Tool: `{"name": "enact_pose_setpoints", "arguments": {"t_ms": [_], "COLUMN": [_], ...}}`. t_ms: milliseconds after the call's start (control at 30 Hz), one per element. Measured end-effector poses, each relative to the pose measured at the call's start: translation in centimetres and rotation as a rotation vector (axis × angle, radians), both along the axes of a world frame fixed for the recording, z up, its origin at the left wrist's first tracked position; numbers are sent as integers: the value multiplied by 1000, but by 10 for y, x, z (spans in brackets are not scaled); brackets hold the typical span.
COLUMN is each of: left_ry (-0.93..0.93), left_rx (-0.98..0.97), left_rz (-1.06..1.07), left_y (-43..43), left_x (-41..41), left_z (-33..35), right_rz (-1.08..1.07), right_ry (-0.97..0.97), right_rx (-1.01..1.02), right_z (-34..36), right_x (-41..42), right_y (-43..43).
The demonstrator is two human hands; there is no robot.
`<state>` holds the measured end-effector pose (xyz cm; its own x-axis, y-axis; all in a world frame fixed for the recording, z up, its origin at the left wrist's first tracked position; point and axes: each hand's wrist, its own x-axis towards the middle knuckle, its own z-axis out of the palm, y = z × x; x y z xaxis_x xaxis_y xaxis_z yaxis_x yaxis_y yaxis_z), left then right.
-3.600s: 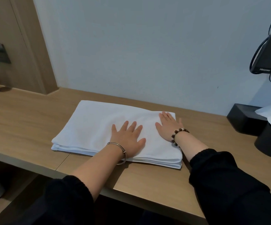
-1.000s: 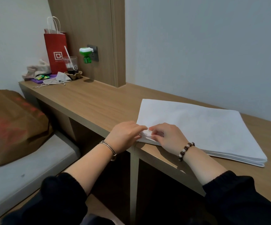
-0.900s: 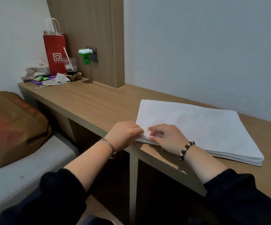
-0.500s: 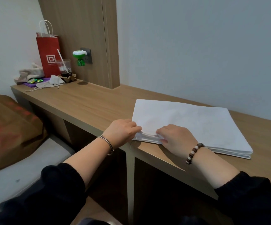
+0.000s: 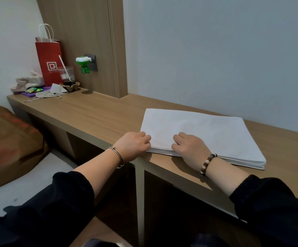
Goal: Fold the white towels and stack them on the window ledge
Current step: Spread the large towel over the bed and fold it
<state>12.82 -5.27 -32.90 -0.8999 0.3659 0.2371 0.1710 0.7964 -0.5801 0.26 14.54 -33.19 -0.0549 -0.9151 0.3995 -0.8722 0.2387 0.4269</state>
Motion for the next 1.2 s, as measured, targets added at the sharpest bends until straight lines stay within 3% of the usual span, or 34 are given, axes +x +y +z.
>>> {"name": "enact_pose_setpoints", "arguments": {"t_ms": [433, 567, 700, 833, 900, 1000, 1200], "left_ry": [10, 9, 83, 13, -127, -223, -246], "left_rx": [140, 226, 295, 622, 720, 710, 718], "left_rz": [42, 123, 305, 531, 568, 639, 678], "left_y": [-6, -11, -2, 33, 49, 61, 50], "left_x": [-4, -7, -11, -40, -55, -62, -57], "left_z": [-12, -7, 4, 8, 1, -9, -18], "right_rz": [0, -105, -35, 8, -45, -116, -576], "right_ry": [-73, -189, -274, -398, -598, -855, -691], "right_rx": [-60, -110, -129, -25, 68, 49, 400], "right_z": [-12, -20, -24, -12, 2, 25, 12], "right_x": [-27, -27, -15, 4, 12, 4, -75], "right_y": [40, 50, 49, 36, 32, 26, 35]}}
